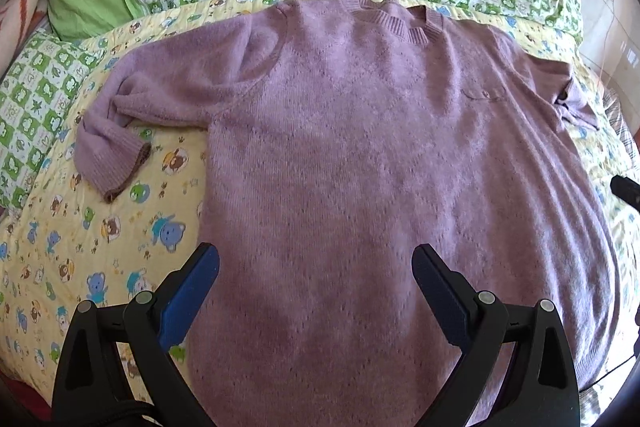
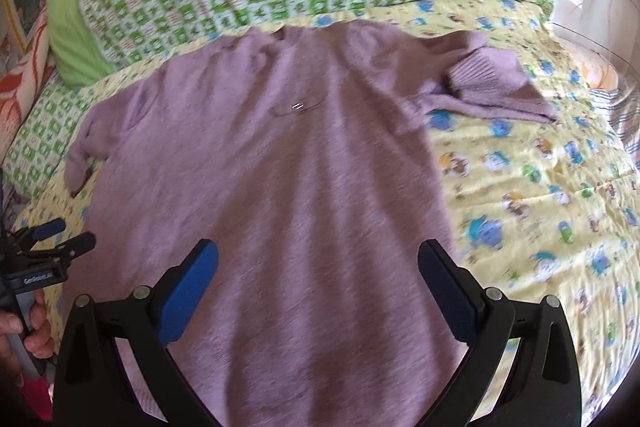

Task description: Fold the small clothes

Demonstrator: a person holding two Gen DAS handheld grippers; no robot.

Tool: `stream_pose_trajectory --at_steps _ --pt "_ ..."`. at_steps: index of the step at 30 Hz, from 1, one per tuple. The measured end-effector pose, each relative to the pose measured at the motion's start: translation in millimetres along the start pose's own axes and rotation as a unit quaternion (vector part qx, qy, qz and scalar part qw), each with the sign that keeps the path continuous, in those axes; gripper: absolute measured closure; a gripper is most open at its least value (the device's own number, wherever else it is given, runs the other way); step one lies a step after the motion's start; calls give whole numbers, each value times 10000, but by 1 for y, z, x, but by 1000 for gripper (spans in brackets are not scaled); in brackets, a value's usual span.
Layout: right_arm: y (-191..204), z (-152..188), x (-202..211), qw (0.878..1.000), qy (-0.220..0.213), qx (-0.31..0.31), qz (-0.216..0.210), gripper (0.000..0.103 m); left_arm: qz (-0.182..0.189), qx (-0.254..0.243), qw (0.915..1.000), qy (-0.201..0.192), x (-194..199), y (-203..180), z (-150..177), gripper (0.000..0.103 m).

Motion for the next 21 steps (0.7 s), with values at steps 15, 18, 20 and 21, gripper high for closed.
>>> stream_pose_trajectory --at_steps 15,18,20,21 --pt "-117 -117 -78 9951 -436 -250 855 11 -70 335 9994 -77 -59 -2 -90 5" --pt "-132 -127 -102 9953 -271 -309 874 25 -50 377 9993 -30 -72 -5 -101 5" --pt "-143 -128 -117 9949 -167 -411 905 26 -52 344 9994 26 -81 -9 -105 5" --pt "-147 -129 -123 9948 -132 -462 901 28 -62 314 9995 58 -87 -10 -107 5"
Point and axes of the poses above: each gripper's, at about its wrist camera, not at the fingertips, and x roughly against the way its jaws point, y to its left, z to its underside, the point moved 6 cm from there along -x, roughly the way its jaws point, and after that the axes turned 6 degrees about -y, right-handed, at the moved point
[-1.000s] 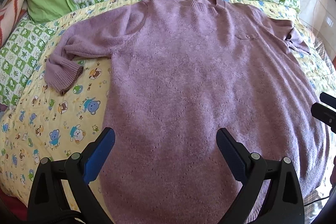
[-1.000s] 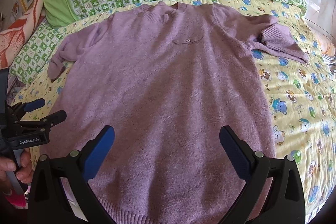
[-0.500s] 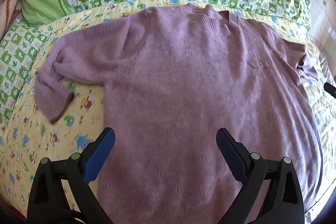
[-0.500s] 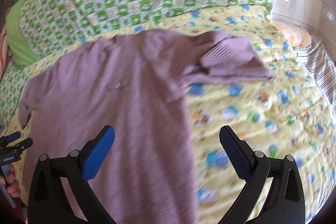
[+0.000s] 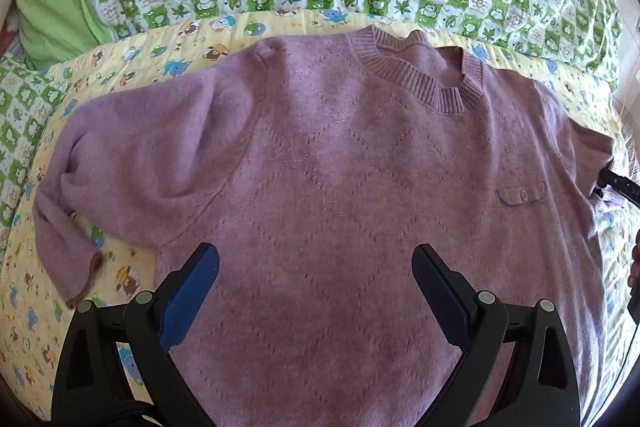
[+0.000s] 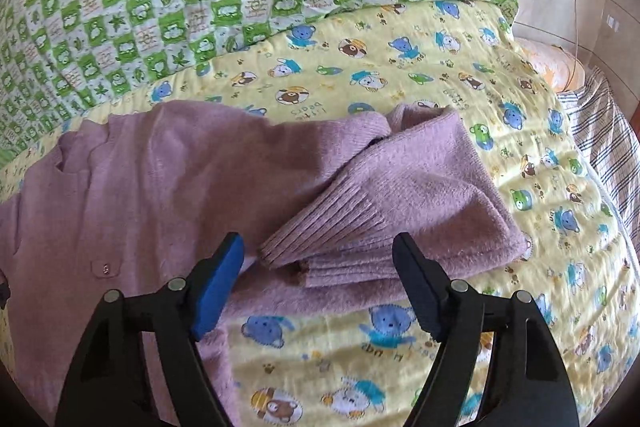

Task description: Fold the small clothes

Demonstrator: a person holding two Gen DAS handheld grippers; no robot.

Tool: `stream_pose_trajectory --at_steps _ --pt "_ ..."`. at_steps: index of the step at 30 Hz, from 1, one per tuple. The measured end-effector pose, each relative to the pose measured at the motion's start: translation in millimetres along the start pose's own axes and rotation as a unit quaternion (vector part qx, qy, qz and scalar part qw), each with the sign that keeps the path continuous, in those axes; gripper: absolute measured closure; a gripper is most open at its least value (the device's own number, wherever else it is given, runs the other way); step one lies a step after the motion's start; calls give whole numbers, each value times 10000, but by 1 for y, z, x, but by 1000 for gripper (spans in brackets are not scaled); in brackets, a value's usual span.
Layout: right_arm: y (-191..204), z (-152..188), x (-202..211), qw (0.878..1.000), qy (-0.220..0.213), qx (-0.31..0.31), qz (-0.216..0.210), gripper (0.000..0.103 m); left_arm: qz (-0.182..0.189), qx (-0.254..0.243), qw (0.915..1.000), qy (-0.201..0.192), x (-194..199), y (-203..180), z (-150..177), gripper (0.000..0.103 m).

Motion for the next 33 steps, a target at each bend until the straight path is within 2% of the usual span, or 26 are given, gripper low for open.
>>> stream_pose_trajectory --at_steps 2,4,5,7,11,13,16,21,23,27,29,31,33 --pt "-4 -2 -13 9999 105 -26 -81 45 -27 -42 10000 62 -10 -3 -2 5" --pt "-10 -1 -21 9995 294 -60 -81 85 -9 -16 9999 99 -16 -2 -2 5" --pt "-12 0 -20 9994 310 -116 -99 93 -1 6 9999 114 -19 -2 -2 5" --pt "-13 -1 -8 9993 198 -243 -195 93 48 80 9998 174 -23 -1 1 5" --pt "2 -7 36 9966 -77 -489 -654 93 184 143 9995 211 -21 0 7 5" --pt "28 -15 58 9918 -126 -533 -1159 93 283 150 9994 160 -15 0 7 5" --pt "95 -25 81 9824 -65 -104 -1865 93 523 212 9984 65 -1 2 8 5" --pt "233 -22 77 9473 462 461 -3138 93 907 407 9950 -54 20 16 11 5" --pt "284 -14 65 9333 716 663 -3457 93 972 478 9941 -29 23 22 12 5" --pt "365 14 31 9051 1382 844 -3932 93 831 586 9948 101 13 36 12 5" --pt "385 28 18 8960 1684 858 -4018 89 754 673 9946 219 2 42 11 5" --pt "389 38 3 8950 1982 775 -3921 79 700 758 9941 323 -9 45 9 5" --pt "379 40 1 8955 2046 582 -3910 73 680 852 9931 438 -24 49 4 5"
Point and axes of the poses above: each gripper's, at about its wrist camera, not at the fingertips, and x roughly against the way its jaws point, y to its left, z to its underside, the point moved 6 cm from there along -x, roughly the way its jaws point, and after that the axes turned 6 degrees about -y, right-handed, at the moved point
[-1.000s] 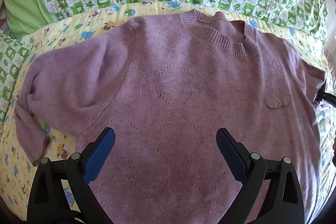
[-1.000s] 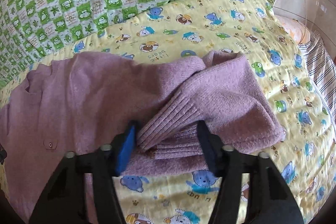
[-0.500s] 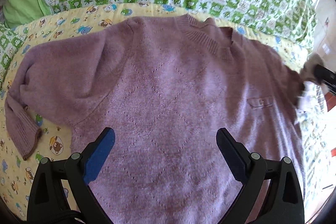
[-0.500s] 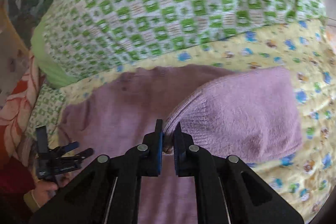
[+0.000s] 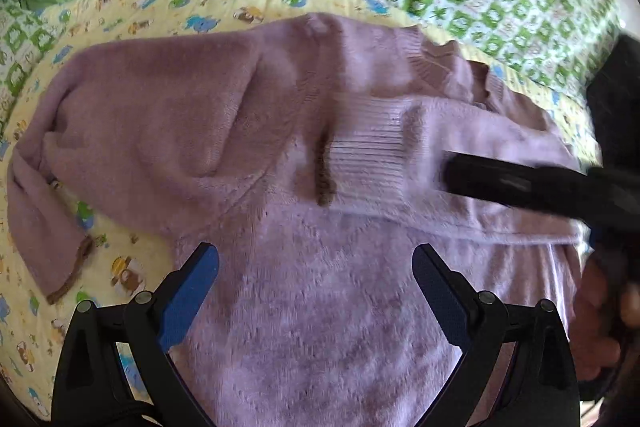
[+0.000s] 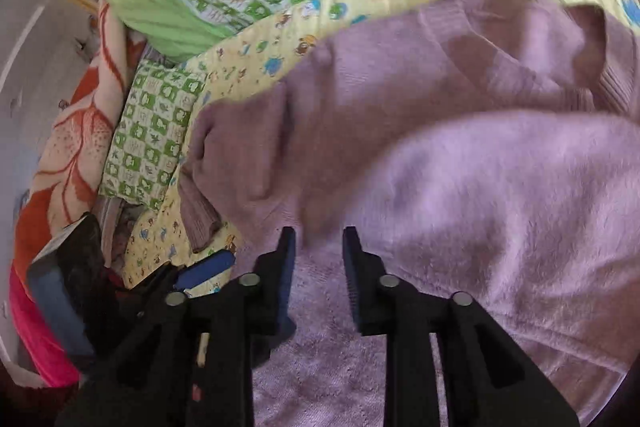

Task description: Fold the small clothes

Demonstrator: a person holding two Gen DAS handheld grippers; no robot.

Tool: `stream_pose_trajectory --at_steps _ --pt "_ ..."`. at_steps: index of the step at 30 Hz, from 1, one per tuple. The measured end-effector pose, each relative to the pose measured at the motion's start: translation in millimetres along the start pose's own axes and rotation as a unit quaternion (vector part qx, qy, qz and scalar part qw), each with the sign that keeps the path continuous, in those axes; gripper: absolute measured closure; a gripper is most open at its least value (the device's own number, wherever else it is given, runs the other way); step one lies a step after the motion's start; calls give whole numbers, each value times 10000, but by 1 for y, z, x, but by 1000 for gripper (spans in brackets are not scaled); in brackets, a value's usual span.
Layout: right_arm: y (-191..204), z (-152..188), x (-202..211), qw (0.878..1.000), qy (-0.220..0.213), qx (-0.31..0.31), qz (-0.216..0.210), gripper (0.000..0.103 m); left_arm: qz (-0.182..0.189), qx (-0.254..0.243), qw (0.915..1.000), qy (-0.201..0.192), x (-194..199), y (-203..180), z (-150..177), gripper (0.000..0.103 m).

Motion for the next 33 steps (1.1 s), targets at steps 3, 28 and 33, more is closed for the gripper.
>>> stream_pose_trajectory --at_steps 3,28,33 --pt "-14 5 30 9994 -302 -163 -65 60 -39 -61 10000 34 -16 -4 -12 5" --pt "-201 57 245 9357 -2203 -1922 1976 60 396 315 9985 -223 -15 -1 -27 94" --pt "-217 30 224 9371 -2116 -1734 2167 45 336 428 9984 -127 -19 5 -12 94"
Point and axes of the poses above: each gripper's, at about its wrist camera, not at the fingertips, and x roughly against the way its jaws point, y to its left, z to its underside, the point moved 6 cm from there along -x, roughly the way its jaws point, and after that the axes turned 6 degrees about -y, right-handed, at the moved point
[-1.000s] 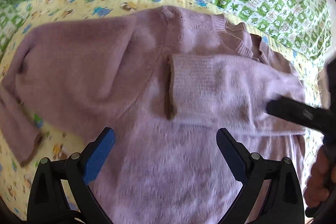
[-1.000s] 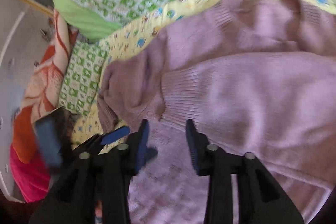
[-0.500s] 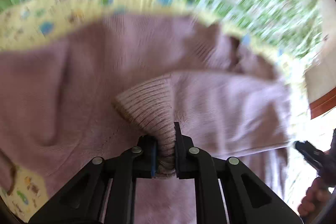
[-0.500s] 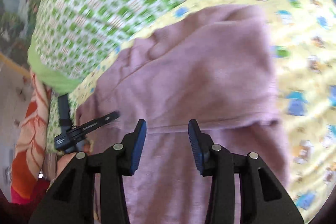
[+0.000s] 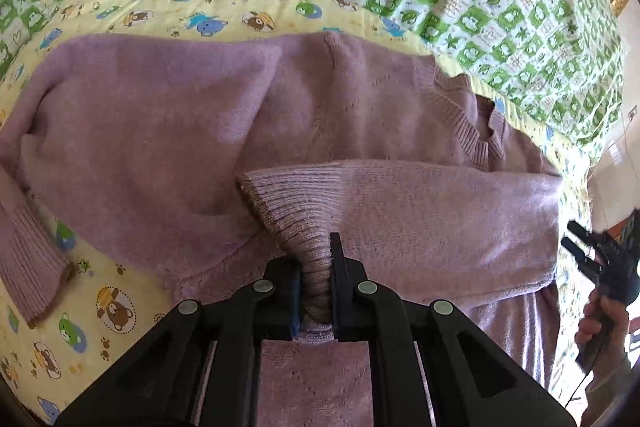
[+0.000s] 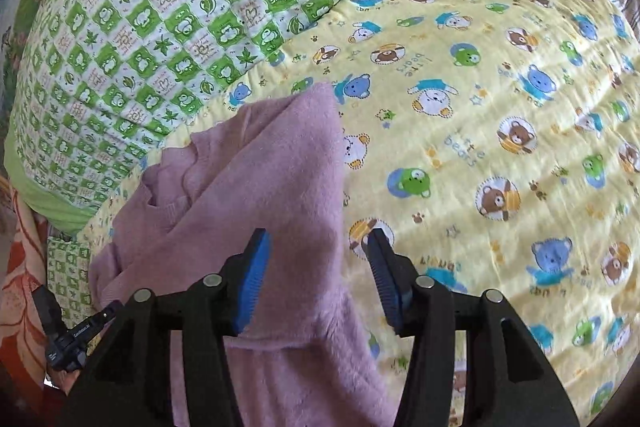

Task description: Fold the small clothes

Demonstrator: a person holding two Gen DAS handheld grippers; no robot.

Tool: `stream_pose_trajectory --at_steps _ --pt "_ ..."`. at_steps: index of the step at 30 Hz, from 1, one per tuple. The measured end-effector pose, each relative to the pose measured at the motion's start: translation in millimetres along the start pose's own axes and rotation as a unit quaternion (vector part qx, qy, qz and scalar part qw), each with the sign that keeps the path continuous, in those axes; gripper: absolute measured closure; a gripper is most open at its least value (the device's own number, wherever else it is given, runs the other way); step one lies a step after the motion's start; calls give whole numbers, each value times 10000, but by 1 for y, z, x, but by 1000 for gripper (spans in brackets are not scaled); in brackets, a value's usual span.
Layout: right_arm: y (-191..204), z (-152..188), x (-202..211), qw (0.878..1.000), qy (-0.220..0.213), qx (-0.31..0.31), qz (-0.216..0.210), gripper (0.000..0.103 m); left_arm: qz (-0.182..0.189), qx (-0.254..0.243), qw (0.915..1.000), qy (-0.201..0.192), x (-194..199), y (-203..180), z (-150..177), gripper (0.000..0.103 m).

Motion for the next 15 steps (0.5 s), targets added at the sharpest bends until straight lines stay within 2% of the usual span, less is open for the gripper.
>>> stream_pose_trajectory --at_steps 3,6,7,8,9,12,15 --pt "0 -7 -20 10000 24 70 17 42 -84 -123 9999 30 -6 -7 4 94" --pt "-2 -9 -51 9996 286 34 6 42 -108 -100 9999 77 -5 -8 7 94" --pt "-5 -9 -59 9992 387 11 38 46 -113 -105 9998 88 -6 -9 8 94" --pt "-6 -11 -61 9992 391 11 -8 59 -100 -111 9998 102 -8 -11 7 94" --pt "-6 -15 -59 9992 388 66 -58 94 -34 -111 9999 110 -10 -14 6 94" --pt "-9 -38 -32 9997 113 208 -106 94 121 -279 9995 97 -17 -37 3 94" --pt "-13 -55 -14 9993 -74 379 3 94 76 -530 9985 81 -31 -58 4 94"
Point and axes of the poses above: each gripper's, at about its wrist camera, not at the fingertips, and x roughly against the way its jaws point, y to its left, z to its underside, the point moved 6 cm from there along -x, roughly the way its jaws point, and after that the axes turned 6 degrees about -y, right-handed, at the moved point
